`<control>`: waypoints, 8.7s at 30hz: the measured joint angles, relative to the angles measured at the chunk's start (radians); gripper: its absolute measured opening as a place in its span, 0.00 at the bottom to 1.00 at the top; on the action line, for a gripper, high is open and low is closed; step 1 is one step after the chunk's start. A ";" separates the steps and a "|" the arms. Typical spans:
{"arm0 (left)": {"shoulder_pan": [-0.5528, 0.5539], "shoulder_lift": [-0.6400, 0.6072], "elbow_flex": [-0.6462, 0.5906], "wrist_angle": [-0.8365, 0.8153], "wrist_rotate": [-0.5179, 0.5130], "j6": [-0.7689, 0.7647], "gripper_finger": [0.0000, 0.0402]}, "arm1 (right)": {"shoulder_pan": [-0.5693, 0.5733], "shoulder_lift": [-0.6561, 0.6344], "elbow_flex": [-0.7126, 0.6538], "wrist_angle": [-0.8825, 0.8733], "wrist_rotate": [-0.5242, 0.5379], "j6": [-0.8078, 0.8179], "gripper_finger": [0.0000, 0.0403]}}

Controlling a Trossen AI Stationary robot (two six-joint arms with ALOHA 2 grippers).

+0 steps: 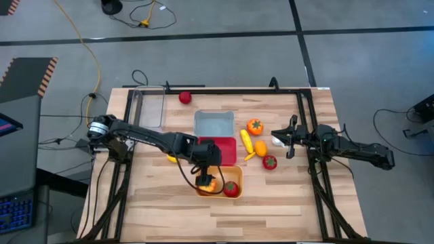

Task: Sort produce into baskets
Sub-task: Put the bottom red tomato into the yellow bin, then put the bottom left yellow lemon into the transparent bin

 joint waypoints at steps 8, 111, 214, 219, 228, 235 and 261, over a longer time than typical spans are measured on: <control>0.043 -0.040 0.000 -0.004 -0.006 0.026 0.96 | 0.000 0.000 0.000 0.000 0.000 0.002 0.15; 0.040 -0.865 -0.810 0.355 -0.286 -0.227 0.96 | 0.437 1.303 0.912 -1.027 0.054 0.604 0.85; 0.040 -0.865 -0.810 0.302 -0.260 -0.108 0.96 | 0.471 1.567 1.102 -0.319 0.053 0.314 0.97; 0.039 -0.848 -0.810 0.200 -0.236 -0.059 0.96 | 0.470 1.545 1.102 -0.323 0.053 0.311 0.96; 0.039 -0.680 -0.810 0.129 -0.198 -0.008 0.96 | 0.445 1.469 1.103 -0.329 0.053 0.279 0.96; 0.039 -0.528 -0.810 0.128 -0.194 0.019 0.96 | 0.415 1.383 1.103 -0.335 0.053 0.279 0.96; 0.040 -0.367 -0.712 0.070 -0.169 0.016 0.51 | 0.189 1.146 0.969 -0.735 0.109 0.228 0.96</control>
